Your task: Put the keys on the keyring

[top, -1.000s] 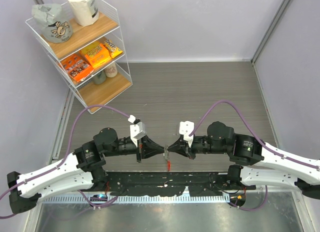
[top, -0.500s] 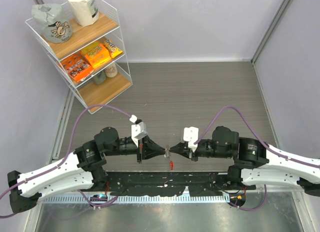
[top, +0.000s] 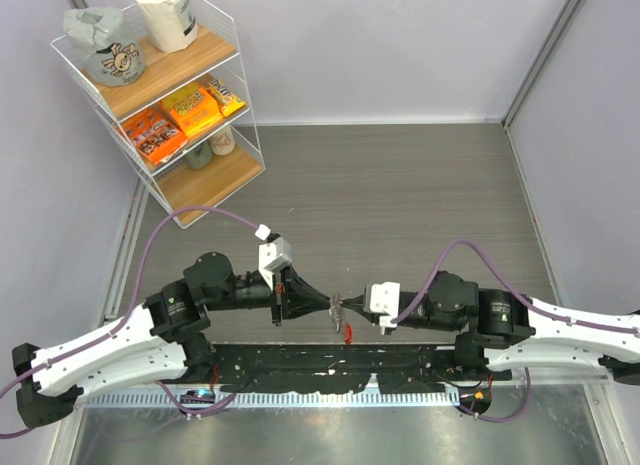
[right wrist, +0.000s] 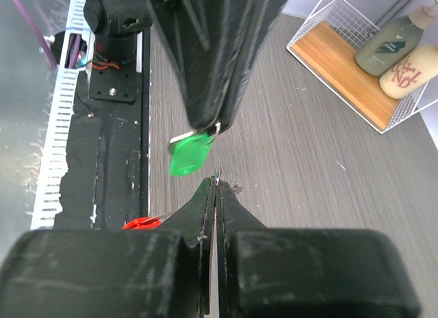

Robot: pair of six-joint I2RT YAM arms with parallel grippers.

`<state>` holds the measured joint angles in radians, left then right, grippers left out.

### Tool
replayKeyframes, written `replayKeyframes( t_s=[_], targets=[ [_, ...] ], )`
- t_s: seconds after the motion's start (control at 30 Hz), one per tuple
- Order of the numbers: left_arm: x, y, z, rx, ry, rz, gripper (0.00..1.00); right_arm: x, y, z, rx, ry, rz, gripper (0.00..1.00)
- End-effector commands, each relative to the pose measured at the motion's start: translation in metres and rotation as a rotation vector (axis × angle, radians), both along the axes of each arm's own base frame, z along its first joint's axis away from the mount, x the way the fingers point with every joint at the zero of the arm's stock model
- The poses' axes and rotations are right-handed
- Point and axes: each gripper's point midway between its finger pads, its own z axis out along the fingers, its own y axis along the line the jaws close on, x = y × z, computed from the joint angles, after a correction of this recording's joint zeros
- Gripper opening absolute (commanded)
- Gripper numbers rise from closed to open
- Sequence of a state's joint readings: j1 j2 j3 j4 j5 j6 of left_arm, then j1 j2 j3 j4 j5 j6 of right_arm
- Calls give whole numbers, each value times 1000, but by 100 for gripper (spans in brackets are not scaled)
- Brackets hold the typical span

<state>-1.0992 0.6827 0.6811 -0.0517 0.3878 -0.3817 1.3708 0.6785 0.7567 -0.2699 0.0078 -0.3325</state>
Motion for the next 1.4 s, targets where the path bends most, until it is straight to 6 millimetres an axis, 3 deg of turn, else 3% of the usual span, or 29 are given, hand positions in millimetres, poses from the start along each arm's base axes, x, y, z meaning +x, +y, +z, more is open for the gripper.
replayKeyframes(
  t_s=[0.0, 0.53, 1.23, 1.37],
  targets=[
    [-4, 2, 25, -47, 17, -8, 0, 9, -1, 35, 136, -156, -50, 6],
    [8, 16, 9, 18, 37, 99, 0, 6, 14, 38, 85, -331, -127, 6],
    [9, 24, 4, 34, 21, 116, 0, -7, 27, 51, 95, -342, -84, 6],
    [8, 23, 4, 32, 22, 116, 0, -10, 32, 61, 123, -347, -79, 6]
  ],
)
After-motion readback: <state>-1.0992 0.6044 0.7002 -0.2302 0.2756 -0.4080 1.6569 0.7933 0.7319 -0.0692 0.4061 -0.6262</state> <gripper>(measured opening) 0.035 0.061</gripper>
